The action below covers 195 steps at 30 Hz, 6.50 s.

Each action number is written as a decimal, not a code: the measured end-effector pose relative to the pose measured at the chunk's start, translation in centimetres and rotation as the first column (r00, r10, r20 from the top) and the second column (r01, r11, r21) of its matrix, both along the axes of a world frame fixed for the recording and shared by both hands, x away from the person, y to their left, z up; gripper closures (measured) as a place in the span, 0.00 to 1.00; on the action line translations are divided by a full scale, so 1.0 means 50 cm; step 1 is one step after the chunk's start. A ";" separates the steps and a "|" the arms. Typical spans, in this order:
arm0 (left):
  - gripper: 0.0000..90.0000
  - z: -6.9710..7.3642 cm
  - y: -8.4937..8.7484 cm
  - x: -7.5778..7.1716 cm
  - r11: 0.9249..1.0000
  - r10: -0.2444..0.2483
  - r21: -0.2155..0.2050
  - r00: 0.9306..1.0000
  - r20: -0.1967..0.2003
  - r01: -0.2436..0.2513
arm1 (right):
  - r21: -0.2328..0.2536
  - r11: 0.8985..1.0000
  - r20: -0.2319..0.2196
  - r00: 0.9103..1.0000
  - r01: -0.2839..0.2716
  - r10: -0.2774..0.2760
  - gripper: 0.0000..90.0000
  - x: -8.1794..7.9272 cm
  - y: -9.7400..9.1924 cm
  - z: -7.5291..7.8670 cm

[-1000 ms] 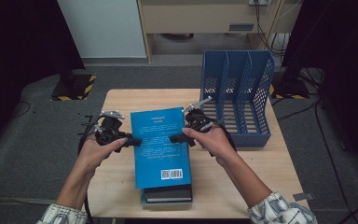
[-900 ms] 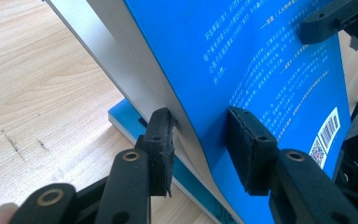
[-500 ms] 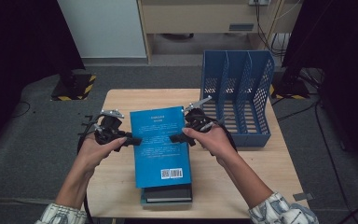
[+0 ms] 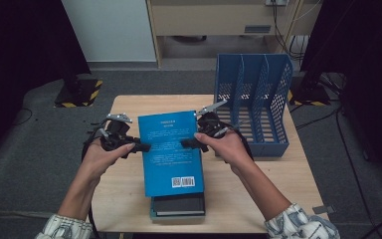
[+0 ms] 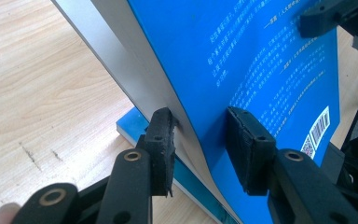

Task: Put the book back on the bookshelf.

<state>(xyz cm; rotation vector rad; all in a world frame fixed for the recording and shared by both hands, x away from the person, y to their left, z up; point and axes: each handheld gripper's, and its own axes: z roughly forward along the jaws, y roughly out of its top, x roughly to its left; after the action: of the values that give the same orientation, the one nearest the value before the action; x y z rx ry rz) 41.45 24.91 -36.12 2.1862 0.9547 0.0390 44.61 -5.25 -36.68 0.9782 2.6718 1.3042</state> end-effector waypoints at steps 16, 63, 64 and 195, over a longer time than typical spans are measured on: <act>0.69 0.008 -0.014 0.001 1.000 -0.013 -0.007 1.000 0.008 0.013 | -0.011 1.000 0.007 1.000 0.005 -0.005 0.39 0.002 0.008 0.018; 0.69 0.089 -0.025 0.010 0.999 0.030 0.034 0.987 0.159 -0.036 | 0.042 0.999 0.215 0.977 0.010 -0.019 0.59 -0.008 0.005 0.106; 0.69 0.089 -0.025 0.010 0.999 0.030 0.034 0.987 0.159 -0.036 | 0.040 0.999 0.218 0.976 0.003 -0.012 0.59 -0.016 0.003 0.107; 0.10 -0.289 0.098 -0.089 0.903 0.408 0.118 0.911 0.065 -0.413 | 0.187 0.968 0.114 0.975 0.168 -0.191 0.67 0.016 0.026 0.131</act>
<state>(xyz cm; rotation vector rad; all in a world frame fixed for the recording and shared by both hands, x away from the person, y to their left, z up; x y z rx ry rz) 37.01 29.80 -50.59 2.0511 1.4106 0.3514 45.42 -3.97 -30.14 1.0821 2.3421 1.5259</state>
